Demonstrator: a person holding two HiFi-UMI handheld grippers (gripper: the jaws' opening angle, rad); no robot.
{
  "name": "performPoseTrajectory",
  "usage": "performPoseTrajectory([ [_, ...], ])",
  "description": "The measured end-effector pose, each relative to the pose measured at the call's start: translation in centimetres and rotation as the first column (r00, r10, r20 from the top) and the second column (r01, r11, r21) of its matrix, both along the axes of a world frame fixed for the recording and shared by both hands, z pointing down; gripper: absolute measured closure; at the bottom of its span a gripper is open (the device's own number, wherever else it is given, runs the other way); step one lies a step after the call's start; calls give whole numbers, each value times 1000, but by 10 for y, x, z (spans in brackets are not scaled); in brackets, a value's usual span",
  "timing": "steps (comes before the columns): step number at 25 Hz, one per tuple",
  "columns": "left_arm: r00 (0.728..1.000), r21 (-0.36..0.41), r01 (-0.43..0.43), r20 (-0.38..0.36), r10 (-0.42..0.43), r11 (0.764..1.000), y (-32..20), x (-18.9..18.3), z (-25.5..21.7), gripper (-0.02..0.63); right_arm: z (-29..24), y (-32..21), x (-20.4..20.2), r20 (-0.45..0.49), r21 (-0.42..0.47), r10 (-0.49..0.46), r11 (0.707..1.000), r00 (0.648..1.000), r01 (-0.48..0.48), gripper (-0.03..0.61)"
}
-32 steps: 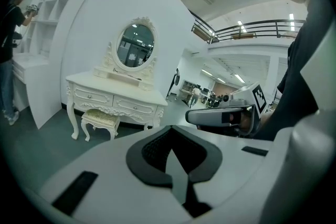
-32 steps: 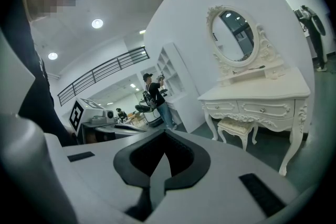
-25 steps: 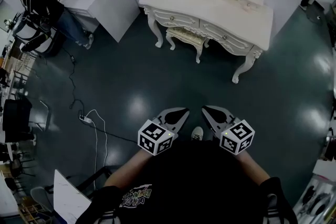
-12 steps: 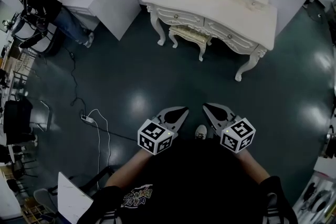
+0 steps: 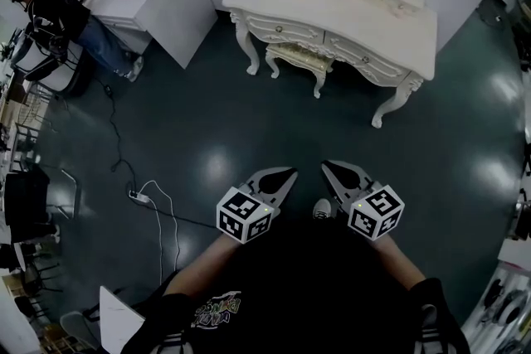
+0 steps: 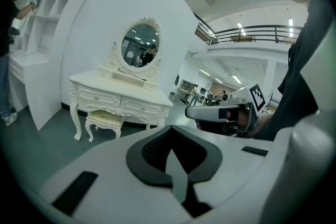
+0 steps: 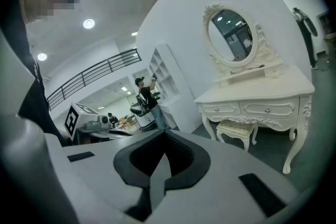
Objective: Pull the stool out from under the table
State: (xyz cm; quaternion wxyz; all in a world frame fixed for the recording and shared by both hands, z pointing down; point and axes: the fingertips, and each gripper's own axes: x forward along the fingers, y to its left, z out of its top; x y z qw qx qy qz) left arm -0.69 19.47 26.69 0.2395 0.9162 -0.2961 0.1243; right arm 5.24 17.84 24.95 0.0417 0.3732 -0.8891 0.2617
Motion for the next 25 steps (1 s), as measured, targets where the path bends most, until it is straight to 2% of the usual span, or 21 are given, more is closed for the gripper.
performPoseTrajectory([
  [12,1000,-17,-24,3,24,1000,-40,-52,1,606,3,-40,-49,-1,-19,24,1000,1000,-24,552],
  [25,1000,-41,-3,-18,3,999,-77,-120,15,606,14,-81,-113,-32,-26,19,999,999,-19,552],
])
